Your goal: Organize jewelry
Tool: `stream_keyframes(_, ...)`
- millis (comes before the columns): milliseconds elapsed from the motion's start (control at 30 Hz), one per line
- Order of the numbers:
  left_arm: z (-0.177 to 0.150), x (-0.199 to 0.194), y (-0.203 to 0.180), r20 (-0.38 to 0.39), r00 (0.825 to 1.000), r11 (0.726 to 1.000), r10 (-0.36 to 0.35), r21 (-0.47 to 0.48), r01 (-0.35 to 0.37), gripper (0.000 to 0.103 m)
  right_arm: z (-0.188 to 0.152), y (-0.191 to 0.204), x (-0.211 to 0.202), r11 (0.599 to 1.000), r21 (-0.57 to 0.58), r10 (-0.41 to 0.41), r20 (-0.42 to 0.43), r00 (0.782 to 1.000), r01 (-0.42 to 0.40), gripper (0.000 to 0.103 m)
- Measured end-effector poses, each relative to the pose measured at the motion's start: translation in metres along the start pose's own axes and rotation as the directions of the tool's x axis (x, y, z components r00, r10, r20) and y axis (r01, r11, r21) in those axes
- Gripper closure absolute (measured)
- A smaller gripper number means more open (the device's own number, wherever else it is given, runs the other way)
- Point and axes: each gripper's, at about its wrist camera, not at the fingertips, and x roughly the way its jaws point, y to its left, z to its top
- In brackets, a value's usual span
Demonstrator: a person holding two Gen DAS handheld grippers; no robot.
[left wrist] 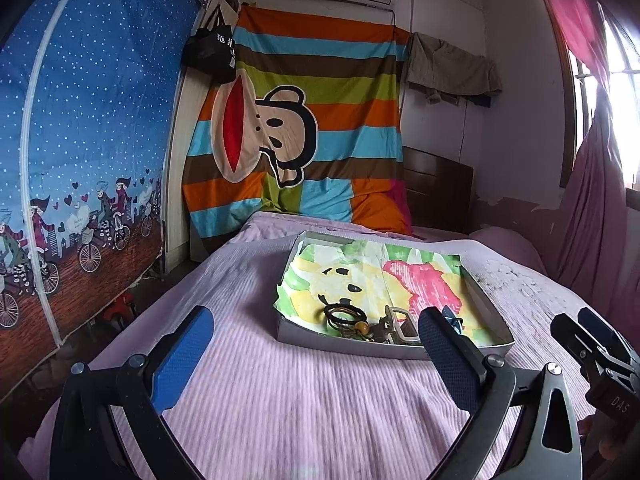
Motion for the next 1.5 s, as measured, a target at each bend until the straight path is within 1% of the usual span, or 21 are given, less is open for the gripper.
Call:
stream_keyframes(133,-0.004,-0.021,0.002,0.012,1.0,1.0,0.003,0.013,-0.004,0.0,-0.003,0.001,-0.024,1.0,0.007,0.003,0.006,1.0,-0.003,0.002)
stream_keyframes(333,-0.014,-0.047,0.001,0.027,1.0,0.999,0.005,0.045,-0.006,0.0,-0.012,0.003,-0.047,1.0,0.007,0.002,-0.007,1.0,-0.002,0.002)
stream_keyframes(533,-0.028,-0.064,0.001,0.039,0.999,0.997,0.002,0.078,-0.005,0.0,-0.027,0.008,-0.06,1.0,-0.014,-0.006,-0.032,0.999,0.005,0.002)
stream_keyframes(733,-0.047,-0.07,0.003,0.021,1.0,0.993,0.012,0.115,-0.014,0.0,-0.037,0.015,-0.063,0.999,-0.034,-0.02,-0.055,0.998,0.018,0.002)
stream_keyframes(867,-0.056,-0.072,0.006,0.013,1.0,0.995,0.012,0.098,-0.013,0.0,-0.041,0.017,-0.067,0.999,-0.04,-0.025,-0.054,0.998,0.023,0.002)
stream_keyframes(967,-0.057,-0.073,0.004,0.019,1.0,0.995,0.013,0.099,-0.015,0.0,-0.043,0.017,-0.066,0.999,-0.034,-0.027,-0.06,0.998,0.025,0.002)
stream_keyframes(1200,-0.06,-0.076,-0.003,0.033,0.999,0.99,0.014,0.139,-0.019,0.0,-0.048,0.014,-0.06,1.0,-0.018,-0.027,-0.083,0.996,0.025,0.002)
stream_keyframes(1500,-0.061,-0.075,-0.003,0.027,1.0,0.993,0.015,0.116,-0.018,0.0,-0.049,0.015,-0.059,1.0,-0.019,-0.025,-0.083,0.996,0.024,0.002)
